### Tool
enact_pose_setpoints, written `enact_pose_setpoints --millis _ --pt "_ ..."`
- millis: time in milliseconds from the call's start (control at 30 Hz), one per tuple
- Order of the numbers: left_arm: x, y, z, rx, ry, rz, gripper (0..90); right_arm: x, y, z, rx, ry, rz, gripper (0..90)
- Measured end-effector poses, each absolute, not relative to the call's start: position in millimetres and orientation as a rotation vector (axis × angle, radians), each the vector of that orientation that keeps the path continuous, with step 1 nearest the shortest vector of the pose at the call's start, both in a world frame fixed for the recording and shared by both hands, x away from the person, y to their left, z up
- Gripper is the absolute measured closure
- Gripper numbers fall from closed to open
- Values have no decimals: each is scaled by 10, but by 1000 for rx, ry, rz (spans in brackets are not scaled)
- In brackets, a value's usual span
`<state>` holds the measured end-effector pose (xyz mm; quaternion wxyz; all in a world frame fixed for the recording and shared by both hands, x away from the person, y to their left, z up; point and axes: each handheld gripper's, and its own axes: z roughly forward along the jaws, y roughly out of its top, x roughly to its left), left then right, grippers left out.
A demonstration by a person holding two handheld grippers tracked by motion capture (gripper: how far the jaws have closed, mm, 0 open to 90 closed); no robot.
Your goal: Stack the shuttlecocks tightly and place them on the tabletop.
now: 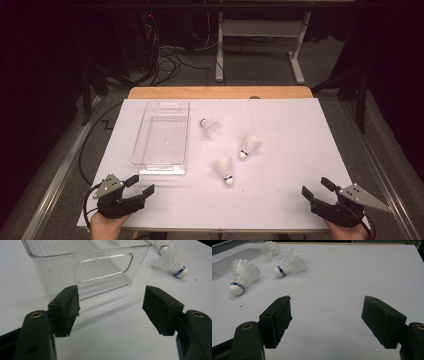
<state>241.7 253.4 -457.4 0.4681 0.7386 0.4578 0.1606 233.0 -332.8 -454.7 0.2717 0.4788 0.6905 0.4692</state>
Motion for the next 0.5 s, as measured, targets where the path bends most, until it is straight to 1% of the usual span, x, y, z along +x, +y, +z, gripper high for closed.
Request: enact_pose_setpoints --millis 500 --pt "2427 2476 -4561 1816 1103 374 305 2321 -3322 -4544 1284 1858 1259 250"
